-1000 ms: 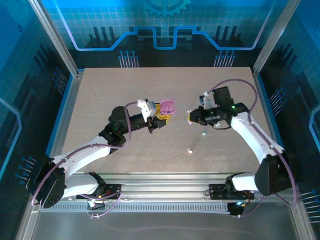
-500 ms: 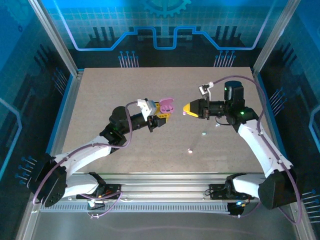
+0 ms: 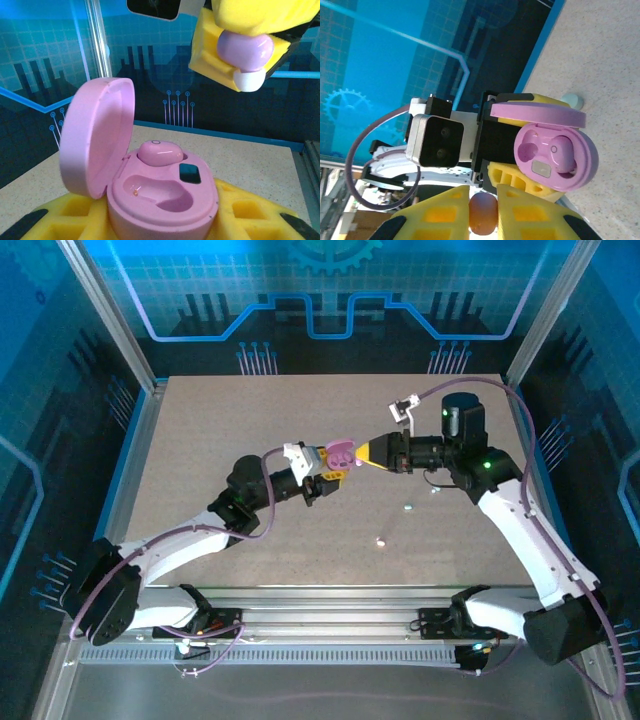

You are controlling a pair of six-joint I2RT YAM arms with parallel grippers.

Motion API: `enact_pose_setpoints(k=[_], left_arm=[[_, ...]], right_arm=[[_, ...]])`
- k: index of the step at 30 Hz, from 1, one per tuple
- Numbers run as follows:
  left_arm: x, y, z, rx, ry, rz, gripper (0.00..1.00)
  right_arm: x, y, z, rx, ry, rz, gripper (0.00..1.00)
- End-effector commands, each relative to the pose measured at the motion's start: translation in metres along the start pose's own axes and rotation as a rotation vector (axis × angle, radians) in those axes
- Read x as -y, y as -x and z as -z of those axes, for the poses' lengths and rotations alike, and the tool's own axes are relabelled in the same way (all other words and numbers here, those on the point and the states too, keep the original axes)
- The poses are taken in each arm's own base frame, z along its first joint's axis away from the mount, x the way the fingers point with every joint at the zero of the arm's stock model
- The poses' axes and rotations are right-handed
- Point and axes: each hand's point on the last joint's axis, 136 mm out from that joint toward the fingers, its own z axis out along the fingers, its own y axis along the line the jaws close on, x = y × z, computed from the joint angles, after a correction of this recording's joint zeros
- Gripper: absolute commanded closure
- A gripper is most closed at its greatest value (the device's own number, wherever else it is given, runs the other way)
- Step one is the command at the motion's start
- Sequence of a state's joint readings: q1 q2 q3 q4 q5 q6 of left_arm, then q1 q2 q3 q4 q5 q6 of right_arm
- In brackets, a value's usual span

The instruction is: Insert wireless bluetooth earbuds into charging case

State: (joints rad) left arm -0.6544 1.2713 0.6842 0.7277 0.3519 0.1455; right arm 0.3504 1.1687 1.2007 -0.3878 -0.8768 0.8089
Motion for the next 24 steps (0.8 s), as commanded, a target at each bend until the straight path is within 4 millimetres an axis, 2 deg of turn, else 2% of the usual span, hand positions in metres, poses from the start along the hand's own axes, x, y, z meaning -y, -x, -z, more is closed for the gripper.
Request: enact_pose_setpoints(k=[1, 7, 17, 24], left_arm=[[0.001, 0.008, -0.004, 0.033, 0.003, -0.051, 0.63], [0.005, 0.009, -0.007, 0.036, -0.007, -0.049, 0.63], [0.007, 0.013, -0.009, 0.047, -0.006, -0.046, 0.63], [0.009, 0.013, -0.009, 0.049, -0.015, -0.042, 0.63]], right_arm=[[0.004, 0.0, 0.001, 0.042, -0.117, 0.048, 0.82], [-0.001, -0.004, -0.014, 0.022, -0.151, 0.088, 0.81], [0.005, -0.004, -0.031, 0.014, -0.226, 0.089, 0.82], [0.01, -0.001, -0.035, 0.029, -0.272, 0.099, 0.82]])
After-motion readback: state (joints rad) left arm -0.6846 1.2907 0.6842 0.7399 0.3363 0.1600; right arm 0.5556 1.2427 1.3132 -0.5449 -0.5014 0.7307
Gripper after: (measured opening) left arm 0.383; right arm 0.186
